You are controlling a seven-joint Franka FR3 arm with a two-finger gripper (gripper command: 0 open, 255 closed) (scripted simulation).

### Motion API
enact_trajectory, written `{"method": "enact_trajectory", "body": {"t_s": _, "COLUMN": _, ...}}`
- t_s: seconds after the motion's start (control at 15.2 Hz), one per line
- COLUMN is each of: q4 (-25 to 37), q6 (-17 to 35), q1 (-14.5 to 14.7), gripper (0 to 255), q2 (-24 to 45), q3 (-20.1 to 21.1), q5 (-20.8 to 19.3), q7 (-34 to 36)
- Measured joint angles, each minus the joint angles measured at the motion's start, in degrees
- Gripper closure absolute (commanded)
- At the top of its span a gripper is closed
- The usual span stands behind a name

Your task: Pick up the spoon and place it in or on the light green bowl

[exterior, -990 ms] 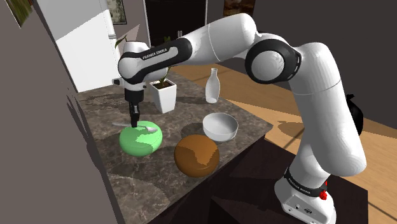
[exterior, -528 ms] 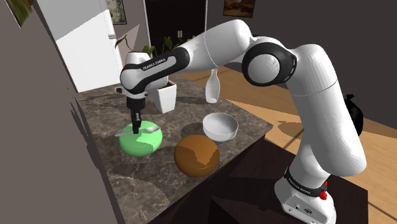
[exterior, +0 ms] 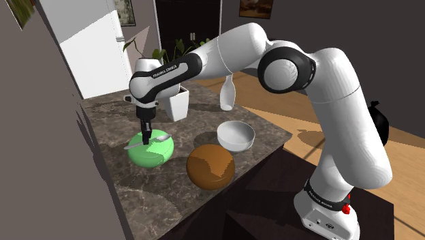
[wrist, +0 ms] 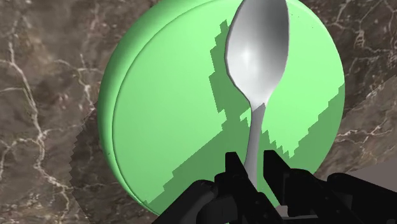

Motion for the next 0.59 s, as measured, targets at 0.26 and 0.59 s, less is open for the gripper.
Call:
{"method": "enact_trajectory", "body": {"t_s": 0.26, "q4": -0.01, "q6": 0.00, "q1": 0.00, "gripper": 0, "q2": 0.01, "q3": 0.00, "q5": 0.00, "q7": -0.01}}
{"method": "enact_trajectory", "body": {"t_s": 0.59, "q4": 1.41, "q6": -2.12, "q1": -0.29, "gripper": 0, "q2": -0.68, "q3": -0.15, "q5": -0.21, "q7": 0.20}}
